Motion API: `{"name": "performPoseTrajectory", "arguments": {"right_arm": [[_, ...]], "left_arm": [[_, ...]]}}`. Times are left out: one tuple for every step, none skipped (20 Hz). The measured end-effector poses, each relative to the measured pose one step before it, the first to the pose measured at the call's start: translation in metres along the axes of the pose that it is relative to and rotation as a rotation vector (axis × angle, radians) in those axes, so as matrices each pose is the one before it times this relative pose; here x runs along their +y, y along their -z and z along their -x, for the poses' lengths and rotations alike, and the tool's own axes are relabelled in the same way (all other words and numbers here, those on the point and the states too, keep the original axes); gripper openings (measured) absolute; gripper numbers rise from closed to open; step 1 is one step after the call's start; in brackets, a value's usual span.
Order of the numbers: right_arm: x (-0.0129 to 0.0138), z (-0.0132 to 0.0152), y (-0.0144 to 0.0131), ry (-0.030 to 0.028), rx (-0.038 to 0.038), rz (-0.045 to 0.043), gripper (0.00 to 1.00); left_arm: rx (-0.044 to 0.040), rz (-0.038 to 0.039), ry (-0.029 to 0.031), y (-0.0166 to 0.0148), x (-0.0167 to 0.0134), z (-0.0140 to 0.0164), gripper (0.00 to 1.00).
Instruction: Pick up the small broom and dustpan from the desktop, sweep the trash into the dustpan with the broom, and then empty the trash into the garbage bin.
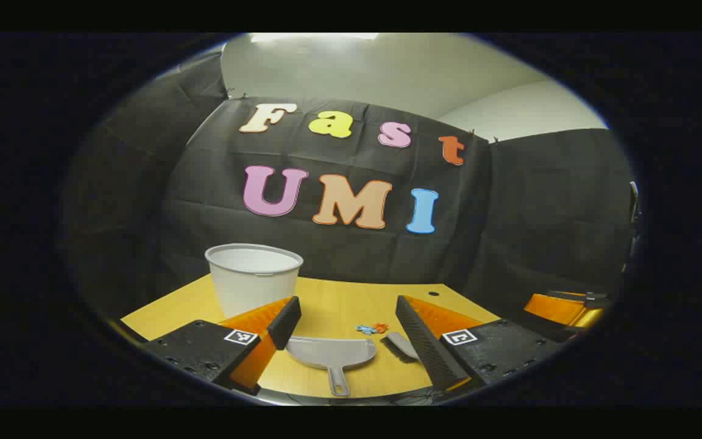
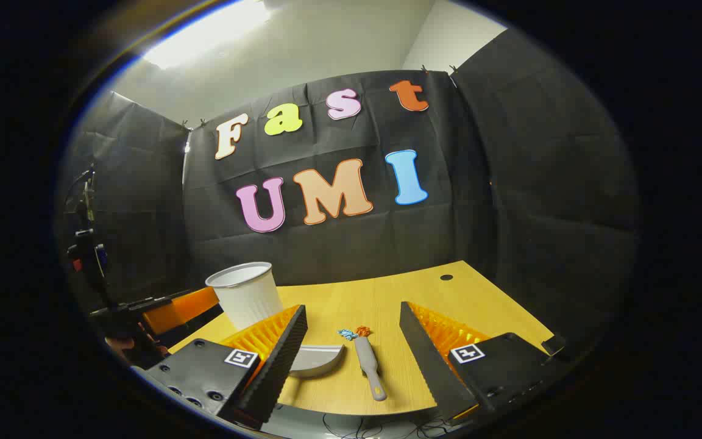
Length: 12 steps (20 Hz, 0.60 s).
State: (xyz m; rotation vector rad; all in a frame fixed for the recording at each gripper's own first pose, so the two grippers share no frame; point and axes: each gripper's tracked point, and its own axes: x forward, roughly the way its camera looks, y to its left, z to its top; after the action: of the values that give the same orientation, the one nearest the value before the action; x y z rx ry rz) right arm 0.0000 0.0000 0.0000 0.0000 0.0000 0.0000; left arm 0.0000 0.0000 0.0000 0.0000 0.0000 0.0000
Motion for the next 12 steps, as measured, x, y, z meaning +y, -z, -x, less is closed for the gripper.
{"name": "performPoseTrajectory", "arguments": {"right_arm": [[0.00200,-0.00095,0.00059,-0.00052,0.00564,-0.00186,0.98],[0.00202,-0.00181,0.00111,-0.00132,0.00250,-0.00253,0.98],[0.00295,-0.00178,0.00067,-0.00326,0.00149,-0.00184,0.98],[0.00383,-0.00074,0.00295,-0.00611,0.00759,-0.00425,0.98],[0.00466,-0.00242,0.00522,-0.01374,0.02190,-0.01254,0.99],[0.00273,-0.00121,0.00388,-0.00890,0.01521,-0.00634,0.98],[-0.00083,-0.00166,0.00217,0.00394,0.01009,-0.00036,0.95],[-0.00396,0.00021,0.00189,0.00968,0.01037,0.00094,0.99],[-0.00256,-0.00117,0.00191,0.00667,0.00902,-0.00039,0.99],[-0.00052,0.00043,0.00209,0.00617,0.00340,-0.00393,0.99],[-0.00089,0.00071,-0.00057,0.00390,-0.00280,-0.00747,0.99],[-0.00137,0.00031,-0.00073,0.00377,-0.00376,-0.00823,0.98]], "left_arm": [[0.00931,0.00474,0.00011,0.00335,0.00190,-0.00019,0.94],[0.00747,0.00519,0.00038,0.00267,0.00188,-0.00034,0.94],[0.00713,0.00234,-0.00072,0.00257,0.00174,-0.00016,0.94],[0.00703,-0.00072,-0.00409,0.00244,0.00342,0.00047,0.94],[0.01151,-0.00303,-0.00424,0.00274,0.00315,-0.00006,0.94],[0.00475,-0.00086,0.00014,0.00110,0.00193,-0.00054,0.94],[0.00048,0.00202,0.00635,0.00226,0.00047,-0.00170,0.94],[0.00573,0.00450,0.00556,0.00333,0.00000,-0.00195,0.94],[0.01624,0.00592,-0.00018,0.00773,0.00121,-0.00194,0.94],[0.02466,0.00668,0.00442,0.00688,-0.00087,-0.00114,0.94],[0.01197,0.00519,0.00369,0.00389,-0.00098,0.00042,0.94],[0.00266,0.00355,0.00076,0.00020,-0.00063,0.00007,0.94]]}}
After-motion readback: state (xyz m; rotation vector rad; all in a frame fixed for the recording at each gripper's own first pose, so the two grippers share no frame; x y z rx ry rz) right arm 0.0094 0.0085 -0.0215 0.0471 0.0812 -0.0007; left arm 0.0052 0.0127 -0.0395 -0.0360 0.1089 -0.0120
